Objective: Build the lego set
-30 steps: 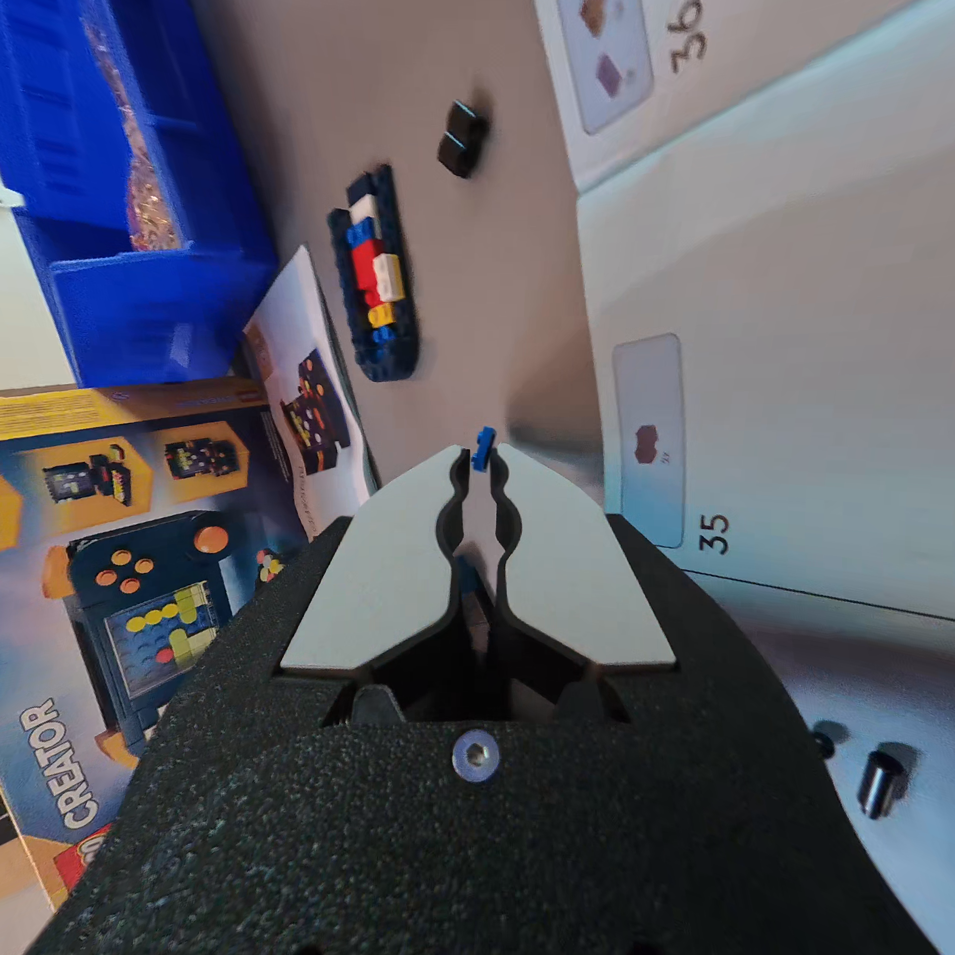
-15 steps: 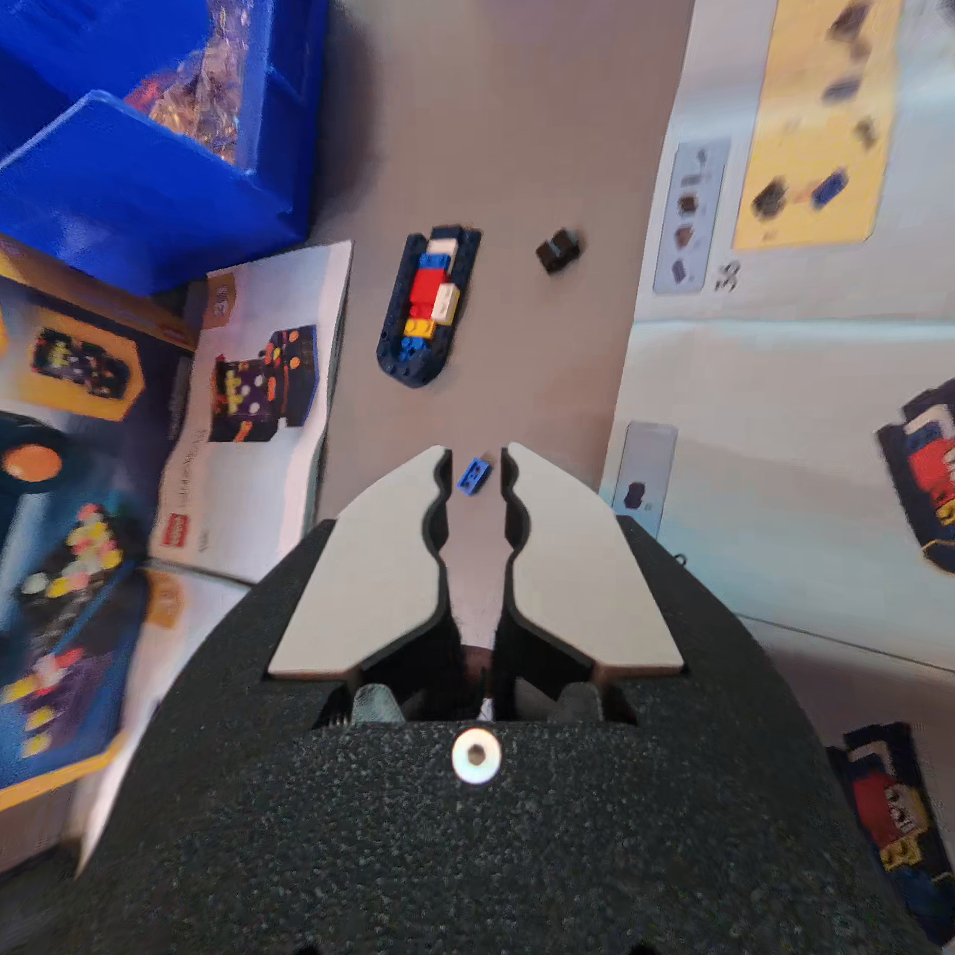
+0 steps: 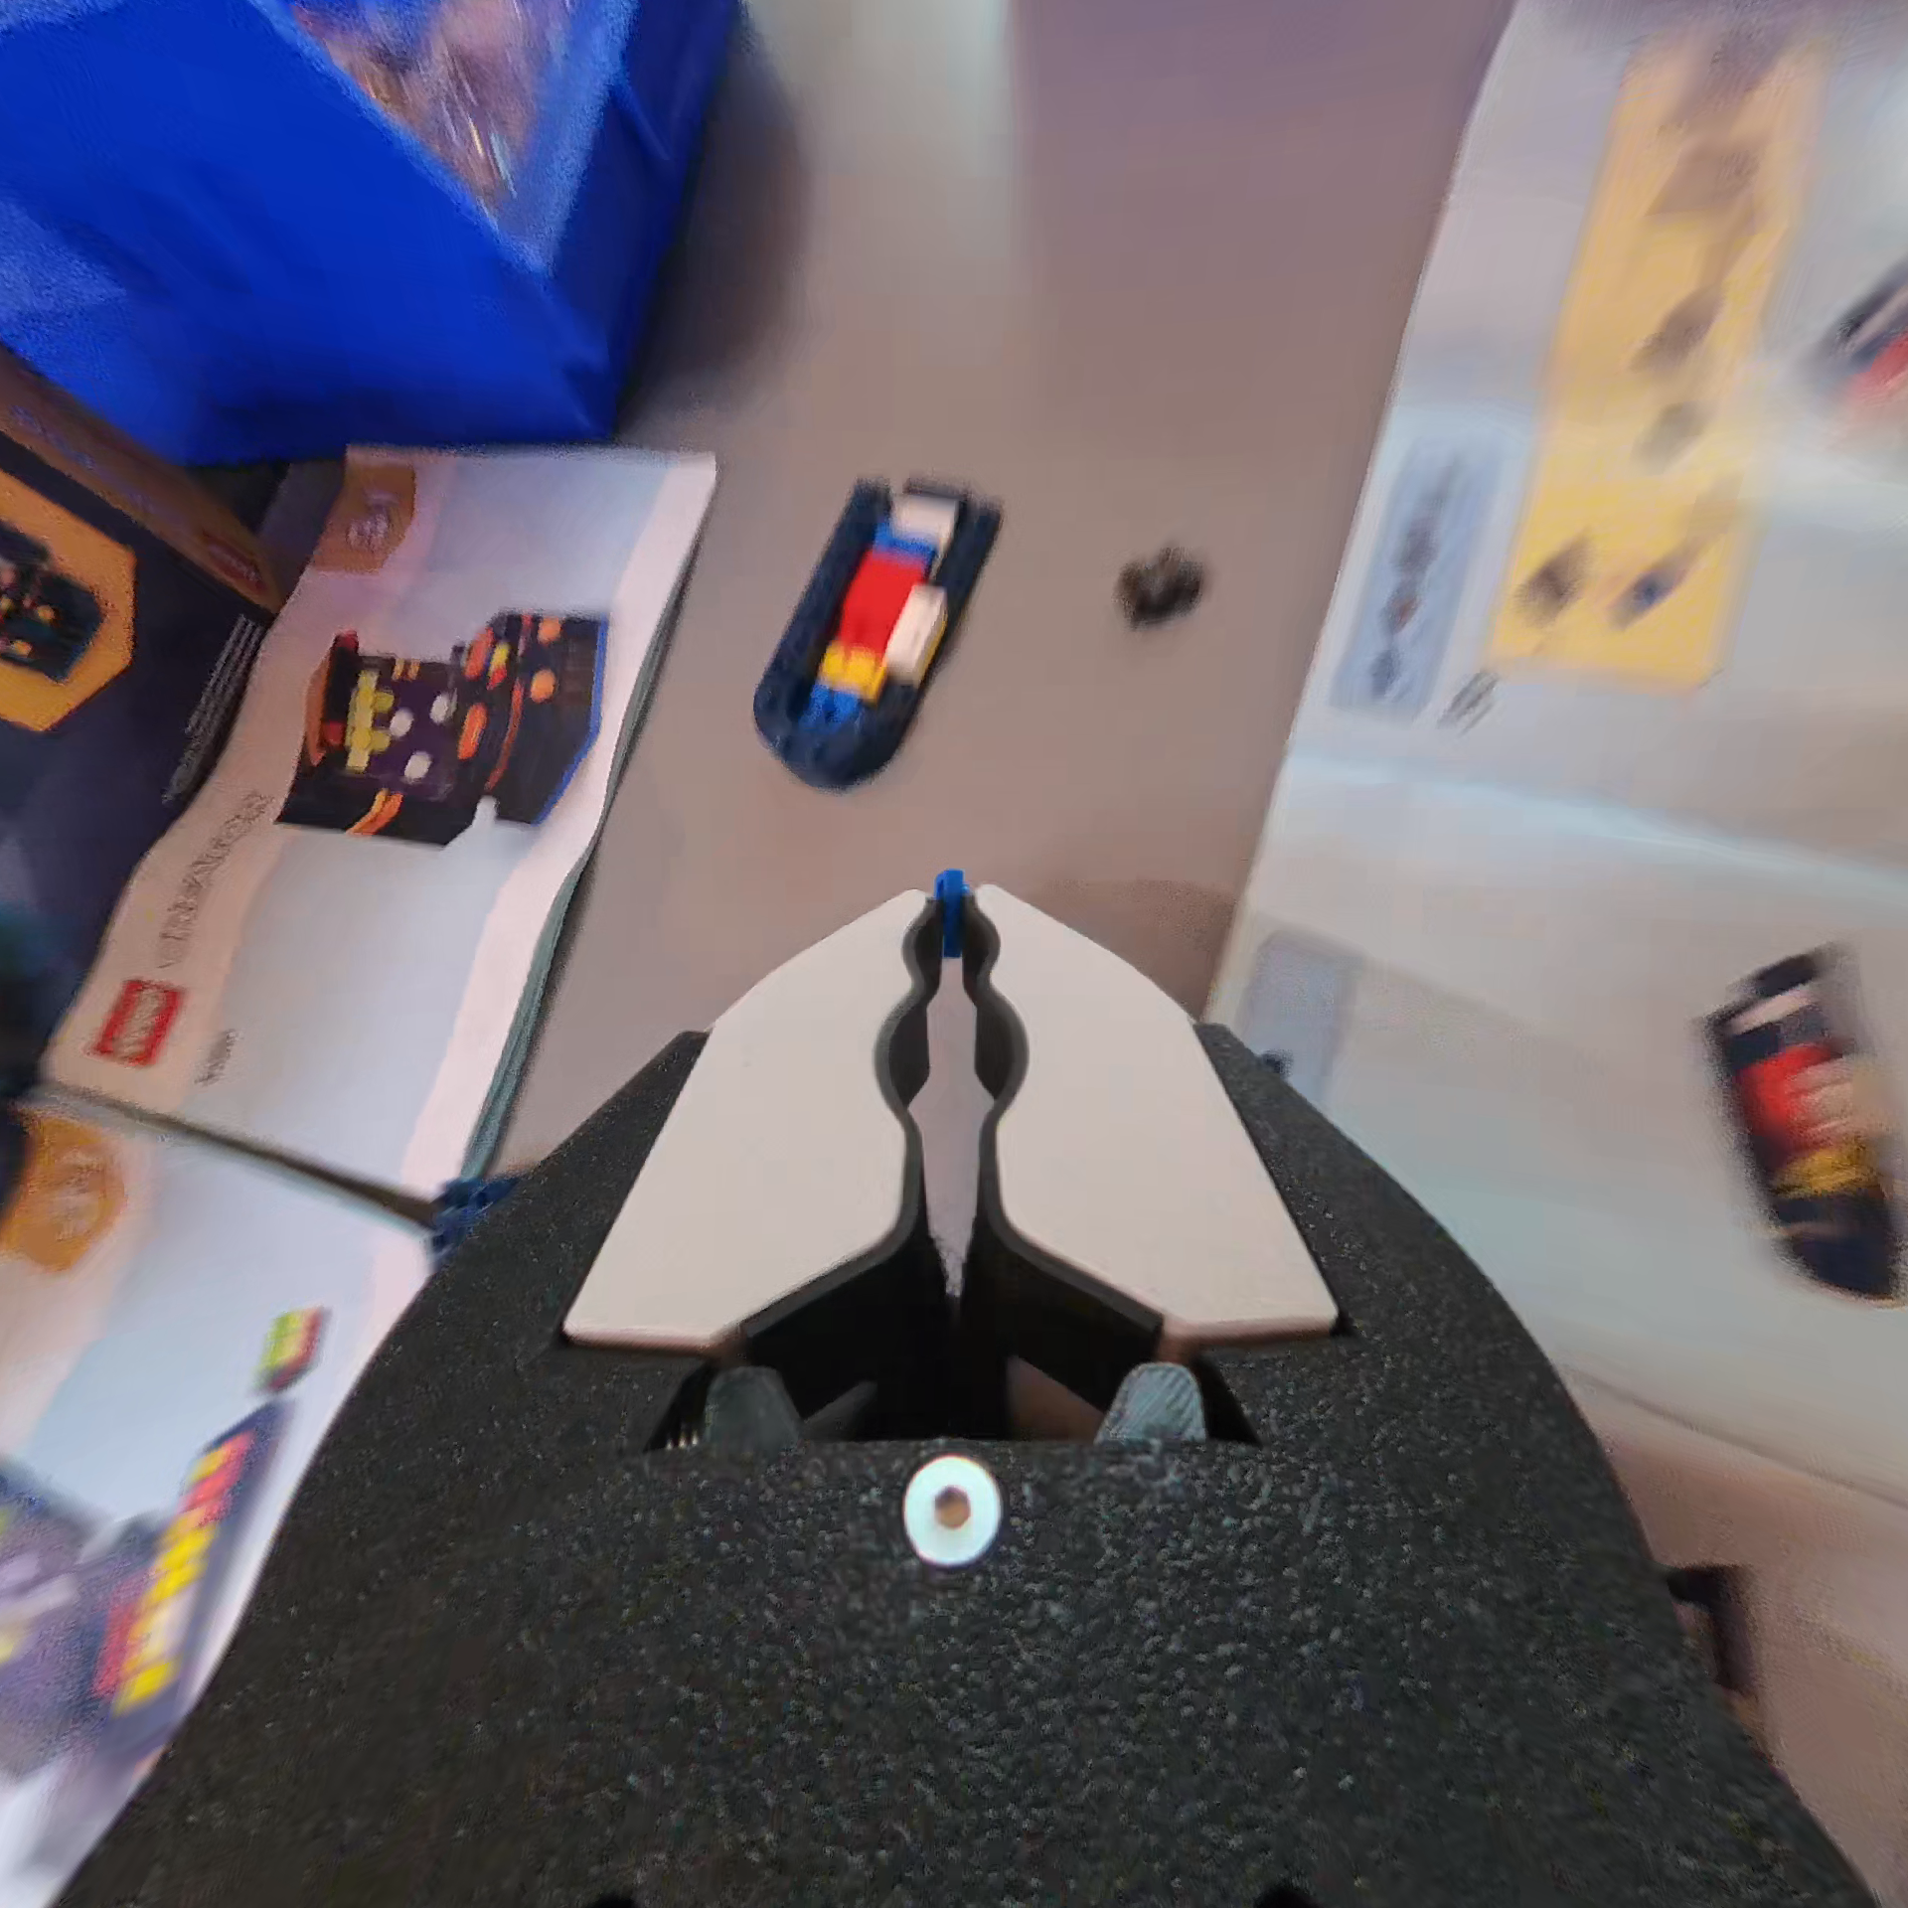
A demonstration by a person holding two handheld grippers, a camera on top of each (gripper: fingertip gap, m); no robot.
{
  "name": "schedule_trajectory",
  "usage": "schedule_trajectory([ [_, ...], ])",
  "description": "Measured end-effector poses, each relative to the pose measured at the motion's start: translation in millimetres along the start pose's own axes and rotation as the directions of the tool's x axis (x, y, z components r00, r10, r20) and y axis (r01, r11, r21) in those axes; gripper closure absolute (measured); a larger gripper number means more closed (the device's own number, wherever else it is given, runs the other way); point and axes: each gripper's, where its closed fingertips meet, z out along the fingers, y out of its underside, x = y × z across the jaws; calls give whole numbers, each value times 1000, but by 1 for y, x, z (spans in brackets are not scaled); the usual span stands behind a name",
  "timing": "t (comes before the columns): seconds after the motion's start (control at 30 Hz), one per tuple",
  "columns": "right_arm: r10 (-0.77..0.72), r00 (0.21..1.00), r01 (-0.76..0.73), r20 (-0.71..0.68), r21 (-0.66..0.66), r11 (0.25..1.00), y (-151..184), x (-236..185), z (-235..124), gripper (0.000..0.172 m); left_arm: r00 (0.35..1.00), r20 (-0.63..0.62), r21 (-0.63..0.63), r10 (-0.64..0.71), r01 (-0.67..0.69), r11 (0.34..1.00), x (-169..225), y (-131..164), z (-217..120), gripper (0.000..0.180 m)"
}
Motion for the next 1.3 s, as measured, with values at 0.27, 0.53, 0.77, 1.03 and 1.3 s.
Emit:
schedule_trajectory([
  [0.27, -6, 1000, 6, -3, -9, 1000, 2, 0, 2, 164, 679, -616, -226, -398, 332, 916, 97, -8, -42, 177],
  [0.53, -6, 1000, 6, 2, -13, 1000, 3, 0, 2, 164, 759, -484, -435, -436, 223, 872, 104, 23, -22, 171],
  [0.77, -4, 1000, 4, 8, -25, 1000, 6, -1, 4, 164, 790, -408, -396, -457, 298, 869, 83, 24, -22, 158],
  [1.03, -4, 1000, 5, 17, -36, 999, 9, -3, 7, 164, 810, -472, -384, -349, 167, 908, 99, 21, -22, 160],
  [1.3, -2, 1000, 3, 18, -36, 999, 9, -3, 7, 164, 818, -424, -377, -388, 229, 897, 87, 24, -19, 168],
])
